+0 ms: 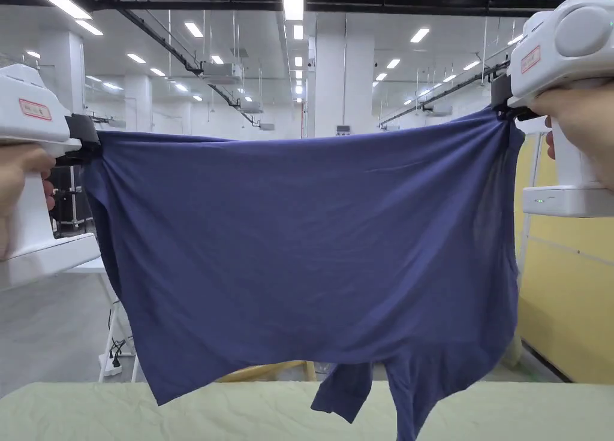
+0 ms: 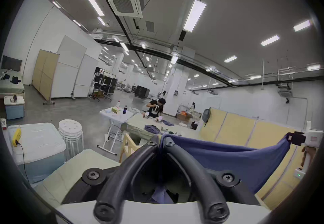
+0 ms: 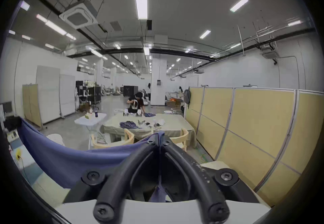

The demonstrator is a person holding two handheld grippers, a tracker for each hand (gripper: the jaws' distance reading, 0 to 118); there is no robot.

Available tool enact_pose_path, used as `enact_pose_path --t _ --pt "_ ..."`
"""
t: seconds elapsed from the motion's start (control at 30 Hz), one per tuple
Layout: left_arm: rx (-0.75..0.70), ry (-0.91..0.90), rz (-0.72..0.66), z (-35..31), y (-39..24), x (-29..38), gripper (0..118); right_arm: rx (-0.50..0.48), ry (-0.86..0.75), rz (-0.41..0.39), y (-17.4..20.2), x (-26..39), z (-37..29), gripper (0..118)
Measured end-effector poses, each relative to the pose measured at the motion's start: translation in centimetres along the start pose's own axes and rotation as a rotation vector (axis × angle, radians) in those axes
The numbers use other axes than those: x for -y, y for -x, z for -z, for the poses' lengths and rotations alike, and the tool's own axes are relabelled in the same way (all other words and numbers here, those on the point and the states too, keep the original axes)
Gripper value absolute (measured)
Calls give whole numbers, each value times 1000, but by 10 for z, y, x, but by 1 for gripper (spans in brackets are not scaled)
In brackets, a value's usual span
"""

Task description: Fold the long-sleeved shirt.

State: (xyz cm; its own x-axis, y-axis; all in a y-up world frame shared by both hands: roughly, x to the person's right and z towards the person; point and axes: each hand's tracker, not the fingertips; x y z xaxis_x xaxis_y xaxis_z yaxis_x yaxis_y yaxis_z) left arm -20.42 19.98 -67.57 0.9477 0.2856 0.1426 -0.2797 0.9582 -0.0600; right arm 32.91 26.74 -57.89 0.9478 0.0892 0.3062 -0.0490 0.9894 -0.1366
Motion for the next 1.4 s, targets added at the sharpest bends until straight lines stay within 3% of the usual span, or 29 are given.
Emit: enact_pose_path --t 0.1,0.27,0.47,0.6,0.8,1.1,1.3,1.4 --pt "-34 74 56 28 6 53 0 -9 89 -30 10 57 39 4" --pt "-50 310 62 59 40 194 0 -52 339 -107 30 210 99 4" --pt "-110 570 65 55 89 357 0 -111 650 -154 54 406 117 4" --pt "-123 672 49 26 112 418 0 -137 761 -137 49 480 96 4" --pt "-50 738 76 -59 136 444 0 -171 814 -93 21 528 11 4" --pt "14 799 59 -248 151 434 0 -226 828 -37 -26 554 -167 4" --pt "21 873 63 -350 157 446 0 -240 868 -62 -44 580 -273 4" --pt "8 947 32 -384 157 461 0 -237 890 -123 -47 597 -307 4"
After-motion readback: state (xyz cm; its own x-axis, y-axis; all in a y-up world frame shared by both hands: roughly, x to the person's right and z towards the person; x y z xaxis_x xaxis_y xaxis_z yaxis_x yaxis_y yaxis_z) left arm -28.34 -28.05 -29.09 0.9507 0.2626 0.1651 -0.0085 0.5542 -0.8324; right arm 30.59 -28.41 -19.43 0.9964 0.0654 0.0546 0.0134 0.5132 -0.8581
